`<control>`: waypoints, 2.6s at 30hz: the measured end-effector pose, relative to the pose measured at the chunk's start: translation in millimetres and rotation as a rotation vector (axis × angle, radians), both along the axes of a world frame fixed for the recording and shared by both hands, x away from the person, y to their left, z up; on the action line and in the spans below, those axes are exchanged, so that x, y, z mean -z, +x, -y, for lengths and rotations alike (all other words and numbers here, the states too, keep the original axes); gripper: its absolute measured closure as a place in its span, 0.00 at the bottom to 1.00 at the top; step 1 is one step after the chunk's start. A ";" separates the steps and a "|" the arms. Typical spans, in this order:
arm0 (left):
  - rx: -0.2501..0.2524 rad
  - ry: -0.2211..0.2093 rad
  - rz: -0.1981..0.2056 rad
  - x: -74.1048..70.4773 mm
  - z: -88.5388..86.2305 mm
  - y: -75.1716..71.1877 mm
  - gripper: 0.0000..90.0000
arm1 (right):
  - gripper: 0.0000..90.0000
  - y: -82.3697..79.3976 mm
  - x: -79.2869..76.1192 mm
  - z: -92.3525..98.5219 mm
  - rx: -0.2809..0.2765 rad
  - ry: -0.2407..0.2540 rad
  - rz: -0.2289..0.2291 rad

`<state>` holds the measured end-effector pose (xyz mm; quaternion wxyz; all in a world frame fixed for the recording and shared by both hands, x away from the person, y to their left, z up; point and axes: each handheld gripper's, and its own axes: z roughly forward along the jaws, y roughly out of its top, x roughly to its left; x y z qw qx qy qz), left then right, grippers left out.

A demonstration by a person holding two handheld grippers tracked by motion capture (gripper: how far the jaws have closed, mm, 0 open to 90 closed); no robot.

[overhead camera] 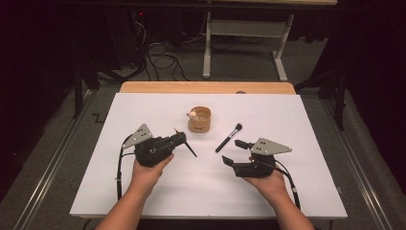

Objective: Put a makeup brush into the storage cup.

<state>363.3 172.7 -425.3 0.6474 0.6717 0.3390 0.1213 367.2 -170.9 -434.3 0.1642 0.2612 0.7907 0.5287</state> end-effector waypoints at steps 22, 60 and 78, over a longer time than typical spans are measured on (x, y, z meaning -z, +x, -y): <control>-0.024 0.056 -0.006 2.9 0.4 1.4 0.93 | 0.00 -7.6 5.9 43.1 0.115 -0.022 -0.006; -0.114 0.071 0.004 -23.0 11.9 21.1 0.93 | 0.00 -10.0 9.5 57.9 0.121 0.016 -0.015; -0.173 0.101 0.006 -42.9 23.8 57.9 0.93 | 0.00 -9.9 9.4 57.5 0.118 0.019 -0.017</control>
